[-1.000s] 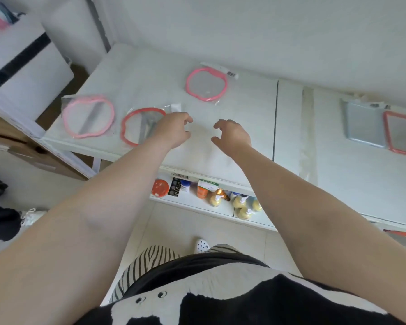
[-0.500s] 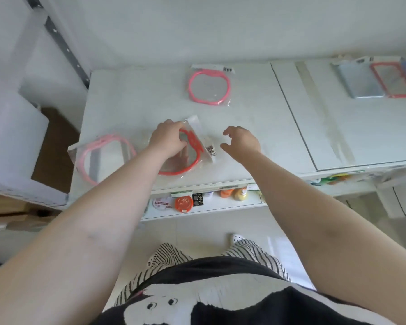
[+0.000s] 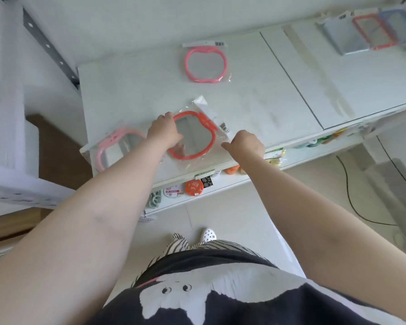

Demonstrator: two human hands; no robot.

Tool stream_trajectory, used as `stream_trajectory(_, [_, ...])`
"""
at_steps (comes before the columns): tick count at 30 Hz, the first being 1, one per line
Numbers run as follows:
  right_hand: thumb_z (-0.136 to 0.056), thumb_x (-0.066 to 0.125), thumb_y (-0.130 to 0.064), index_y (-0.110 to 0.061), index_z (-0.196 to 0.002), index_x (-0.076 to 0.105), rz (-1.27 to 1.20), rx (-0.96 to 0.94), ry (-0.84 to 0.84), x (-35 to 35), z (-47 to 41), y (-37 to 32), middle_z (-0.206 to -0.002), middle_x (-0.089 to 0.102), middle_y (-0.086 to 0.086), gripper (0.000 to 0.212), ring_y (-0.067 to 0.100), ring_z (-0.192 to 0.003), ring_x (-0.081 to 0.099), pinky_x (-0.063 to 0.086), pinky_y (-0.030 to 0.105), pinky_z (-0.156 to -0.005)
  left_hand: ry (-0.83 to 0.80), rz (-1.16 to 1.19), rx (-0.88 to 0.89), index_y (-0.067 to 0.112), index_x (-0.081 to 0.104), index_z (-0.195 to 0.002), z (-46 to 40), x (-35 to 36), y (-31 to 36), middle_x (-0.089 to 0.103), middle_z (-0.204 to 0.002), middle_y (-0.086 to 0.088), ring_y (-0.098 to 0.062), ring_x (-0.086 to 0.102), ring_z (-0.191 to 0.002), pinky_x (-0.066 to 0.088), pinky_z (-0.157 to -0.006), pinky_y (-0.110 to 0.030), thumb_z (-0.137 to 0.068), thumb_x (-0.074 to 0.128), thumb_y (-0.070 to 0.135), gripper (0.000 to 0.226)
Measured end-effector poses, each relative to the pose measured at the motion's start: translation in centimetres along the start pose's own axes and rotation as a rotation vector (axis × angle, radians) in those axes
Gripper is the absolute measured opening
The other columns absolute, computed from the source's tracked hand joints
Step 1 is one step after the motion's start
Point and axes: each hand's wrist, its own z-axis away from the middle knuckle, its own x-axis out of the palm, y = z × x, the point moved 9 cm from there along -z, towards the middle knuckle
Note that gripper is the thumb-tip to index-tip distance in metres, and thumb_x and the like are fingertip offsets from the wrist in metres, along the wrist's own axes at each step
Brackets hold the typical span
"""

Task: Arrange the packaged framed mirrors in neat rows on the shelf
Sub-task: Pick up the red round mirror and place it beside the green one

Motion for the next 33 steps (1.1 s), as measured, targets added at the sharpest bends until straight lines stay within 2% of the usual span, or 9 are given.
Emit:
stream_trajectory(5, [-0.082, 0.052, -0.048, -0.018, -0.071, 0.046, -0.136, 0.006, -0.096, 2.7, 0.2, -1.6, -0.086, 0.07, 0.002, 0.033, 0.029, -0.075, 0.071, 0.053, 0.029, -0.071, -0.028, -0.027, -0.043, 0.005, 0.041, -0.132, 0.2, 0.9, -0.4, 0.051, -0.129, -0.019, -0.038, 0.051, -0.12, 0.045, -0.097, -0.043, -0.08, 0.066, 0.024, 0.06])
stream_trajectory(10, [-0.083, 0.063, -0.041, -0.012, -0.092, 0.061, -0.277, 0.008, -0.123, 3.4, -0.2, -2.0, -0.081, 0.062, 0.004, 0.03, 0.03, -0.079, 0.066, 0.056, 0.036, -0.068, 0.0, -0.034, -0.094, 0.002, 0.045, -0.124, 0.3, 1.1, -0.1, 0.05, -0.128, -0.022, -0.04, 0.051, -0.118, 0.043, -0.095, -0.041, -0.086, 0.059, 0.026, 0.047])
stream_trajectory(14, [-0.083, 0.061, -0.023, -0.007, -0.082, 0.059, -0.53, 0.072, -0.101, 2.9, -0.2, -0.3, -0.062, 0.05, 0.002, 0.016, 0.032, -0.071, 0.059, 0.059, 0.05, -0.071, -0.045, 0.042, -0.177, 0.008, 0.052, -0.119, 0.8, 1.9, 0.2, 0.058, -0.123, -0.013, -0.035, 0.056, -0.115, 0.045, -0.097, -0.039, -0.086, 0.059, 0.031, 0.041])
stream_trajectory(17, [-0.083, 0.051, -0.009, -0.01, -0.107, 0.065, -0.728, 0.148, -0.02, 1.6, 0.1, 1.1, -0.07, 0.055, 0.002, 0.027, 0.025, -0.066, 0.054, 0.055, 0.04, -0.062, -0.086, 0.222, -0.226, 0.009, 0.056, -0.114, 1.4, 2.7, 1.0, 0.061, -0.122, -0.013, -0.033, 0.057, -0.115, 0.045, -0.101, -0.04, -0.084, 0.06, 0.03, 0.037])
stream_trajectory(20, [-0.085, 0.046, -0.006, -0.018, -0.117, 0.063, -0.898, 0.204, 0.044, 0.1, 1.4, 2.5, -0.081, 0.06, 0.005, 0.038, 0.015, -0.053, 0.048, 0.036, 0.023, -0.046, -0.096, 0.412, -0.212, 0.002, 0.061, -0.11, 2.0, 2.8, 2.1, 0.066, -0.11, -0.017, -0.033, 0.063, -0.103, 0.05, -0.087, -0.036, -0.086, 0.06, 0.023, 0.032])
stream_trajectory(22, [-0.085, 0.047, -0.006, -0.02, -0.119, 0.063, -0.994, 0.239, 0.086, -0.5, 2.5, 3.7, -0.083, 0.061, 0.004, 0.04, 0.013, -0.056, 0.048, 0.037, 0.022, -0.049, -0.102, 0.559, -0.197, 0.004, 0.066, -0.093, 2.2, 2.8, 2.6, 0.065, -0.089, -0.016, -0.03, 0.061, -0.085, 0.048, -0.069, -0.031, -0.087, 0.061, 0.019, 0.017])
stream_trajectory(24, [-0.084, 0.051, -0.007, -0.021, -0.119, 0.065, -1.09, 0.275, 0.138, -1.0, 4.2, 5.0, -0.089, 0.064, 0.003, 0.04, 0.013, -0.062, 0.053, 0.043, 0.023, -0.058, -0.15, 0.715, -0.183, 0.008, 0.065, -0.077, 2.9, 3.0, 3.2, 0.064, -0.083, -0.014, -0.028, 0.06, -0.08, 0.047, -0.065, -0.03, -0.087, 0.063, 0.014, 0.012])
stream_trajectory(28, [-0.084, 0.059, -0.011, -0.025, -0.119, 0.065, -1.211, 0.336, 0.235, -1.0, 7.8, 7.3, -0.082, 0.063, -0.005, 0.038, 0.013, -0.07, 0.058, 0.05, 0.028, -0.07, -0.234, 0.882, -0.156, -0.001, 0.064, -0.114, 5.5, 3.4, 3.9, 0.063, -0.079, -0.01, -0.027, 0.061, -0.082, 0.054, -0.089, -0.044, -0.087, 0.066, 0.004, 0.028])
stream_trajectory(33, [-0.086, 0.065, -0.013, 0.0, -0.117, 0.062, -1.302, 0.475, 0.252, 1.4, 13.8, 10.4, -0.071, 0.054, 0.002, 0.034, 0.019, -0.057, 0.052, 0.05, 0.027, -0.061, -0.313, 0.937, -0.145, -0.004, 0.063, -0.116, 9.3, 5.2, 5.7, 0.055, -0.068, -0.002, -0.017, 0.057, -0.07, 0.052, -0.076, -0.03, -0.086, 0.067, 0.006, 0.032])
